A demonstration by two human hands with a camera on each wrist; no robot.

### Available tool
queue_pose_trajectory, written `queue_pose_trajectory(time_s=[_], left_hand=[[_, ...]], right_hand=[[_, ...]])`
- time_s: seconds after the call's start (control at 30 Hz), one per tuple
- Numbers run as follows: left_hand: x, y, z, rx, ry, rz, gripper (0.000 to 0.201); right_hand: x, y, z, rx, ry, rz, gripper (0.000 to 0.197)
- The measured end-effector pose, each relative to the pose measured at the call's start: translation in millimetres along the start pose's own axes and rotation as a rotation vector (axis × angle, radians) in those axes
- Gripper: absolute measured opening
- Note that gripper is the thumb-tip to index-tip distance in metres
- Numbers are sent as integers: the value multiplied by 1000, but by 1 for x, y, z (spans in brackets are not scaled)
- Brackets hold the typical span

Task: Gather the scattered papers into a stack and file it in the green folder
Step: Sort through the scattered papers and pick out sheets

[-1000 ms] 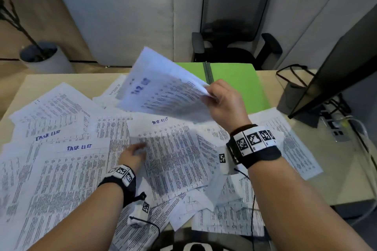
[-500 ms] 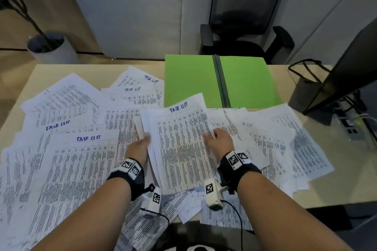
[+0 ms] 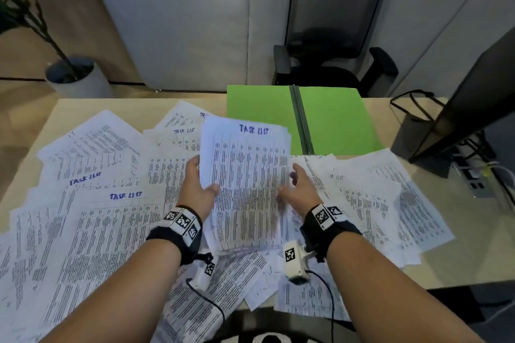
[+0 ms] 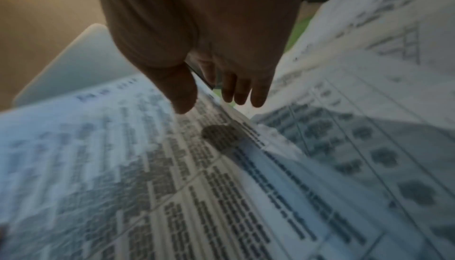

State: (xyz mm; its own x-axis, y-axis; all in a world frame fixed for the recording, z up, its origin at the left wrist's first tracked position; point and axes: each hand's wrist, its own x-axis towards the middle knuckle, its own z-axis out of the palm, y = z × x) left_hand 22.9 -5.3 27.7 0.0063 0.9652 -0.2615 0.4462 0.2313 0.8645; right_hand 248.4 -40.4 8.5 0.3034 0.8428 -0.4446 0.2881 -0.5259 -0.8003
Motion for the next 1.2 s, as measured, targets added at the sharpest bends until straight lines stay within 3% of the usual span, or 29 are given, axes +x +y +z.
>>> queue_pose_trajectory(time_s=[0.1,0.27,0.37,0.43,0.57,0.73,0.87,0.97,1.03,1.2], left_hand=[[5,27,-15,-125,11,146,80],[0,65,-29,-391,74,305,69],[-3,63,-33,-470,130,261,67],[-5,56,-30,-488,146,211,67],[-9,49,-19,-442,171,128,64],[-5,51,-15,-427,170,154,54],[-7,32,-6,-225,63,62,53],[-8,21,1,-77,61,-25,49],[3,14,2,-26,96,-31,42],[24,-12,6,145,114,-130,43]], right_hand=[[-3,-24,-22,293,-14,-32,93],[-17,-72,-40,541,93,-346,52],[-32,-81,-37,585,69,-424,63],[-35,-73,-31,516,43,-377,70],[-37,-62,-19,434,39,-332,60],[-33,-67,-17,505,70,-352,58],[-29,-48,-1,314,-1,-230,51],[-23,-30,3,-6,139,-252,27],[-17,-29,-4,-80,221,-270,14],[9,-6,-25,-220,287,-245,17]])
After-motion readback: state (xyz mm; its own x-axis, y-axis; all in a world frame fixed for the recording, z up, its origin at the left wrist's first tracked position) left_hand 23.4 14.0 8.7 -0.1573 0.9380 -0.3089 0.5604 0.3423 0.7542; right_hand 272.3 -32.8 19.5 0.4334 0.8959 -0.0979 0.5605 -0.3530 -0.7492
